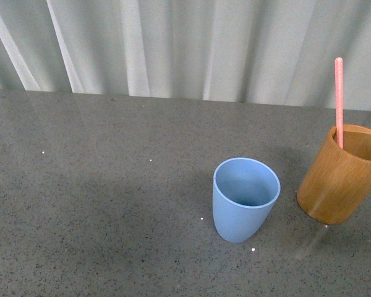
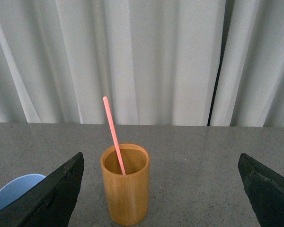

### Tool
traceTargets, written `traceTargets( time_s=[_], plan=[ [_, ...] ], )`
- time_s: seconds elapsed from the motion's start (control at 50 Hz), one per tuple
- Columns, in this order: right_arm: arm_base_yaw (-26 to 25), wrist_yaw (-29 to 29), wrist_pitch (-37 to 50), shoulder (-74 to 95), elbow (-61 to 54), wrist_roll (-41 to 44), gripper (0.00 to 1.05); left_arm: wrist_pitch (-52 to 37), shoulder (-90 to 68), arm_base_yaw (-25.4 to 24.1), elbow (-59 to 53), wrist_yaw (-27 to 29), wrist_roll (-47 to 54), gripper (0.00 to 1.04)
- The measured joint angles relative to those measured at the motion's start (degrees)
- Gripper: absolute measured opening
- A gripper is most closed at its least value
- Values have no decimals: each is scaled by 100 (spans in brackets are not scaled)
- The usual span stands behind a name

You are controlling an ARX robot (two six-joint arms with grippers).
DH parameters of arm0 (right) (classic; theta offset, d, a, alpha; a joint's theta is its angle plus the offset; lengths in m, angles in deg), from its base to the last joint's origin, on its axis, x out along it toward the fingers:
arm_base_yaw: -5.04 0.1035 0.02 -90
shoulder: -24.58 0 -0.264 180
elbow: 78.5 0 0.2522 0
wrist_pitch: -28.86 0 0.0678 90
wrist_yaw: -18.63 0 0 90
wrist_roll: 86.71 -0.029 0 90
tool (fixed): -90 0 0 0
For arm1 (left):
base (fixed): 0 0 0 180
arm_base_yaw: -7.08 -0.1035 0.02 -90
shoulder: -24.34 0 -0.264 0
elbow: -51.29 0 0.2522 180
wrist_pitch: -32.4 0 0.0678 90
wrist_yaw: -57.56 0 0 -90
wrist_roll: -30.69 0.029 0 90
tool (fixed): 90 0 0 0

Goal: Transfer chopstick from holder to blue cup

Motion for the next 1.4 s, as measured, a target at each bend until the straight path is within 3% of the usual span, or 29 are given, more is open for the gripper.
traceTargets(
  time_s=[0.04, 0.12, 0.18, 0.36, 0.46, 0.761, 0.901, 1.401],
  plan=[
    [7, 57, -31, 17, 9, -26, 95, 0, 0, 0, 0, 0, 13, 99],
    [63, 623, -1003, 579, 389, -251, 95, 0, 0, 0, 0, 0, 11, 97],
    [-116, 562, -1281, 1202, 597, -304, 95, 0, 2, 0, 0, 0, 13, 98],
    [-800, -575, -190, 2973, 1088, -284, 95, 0, 0, 0, 0, -2, 13, 98],
    [-778, -1150, 732, 4341, 1480, 31, 95, 0, 4, 0, 0, 2, 13, 98],
    [-361, -1266, 2319, 6634, 1952, 649, 95, 0, 4, 0, 0, 0, 13, 98],
    [-155, -1040, 3018, 7589, 2240, 927, 95, 0, 4, 0, 0, 0, 13, 98],
    [201, -844, 4015, 9322, 3237, 485, 95, 0, 4, 0, 0, 0, 13, 98]
  ],
)
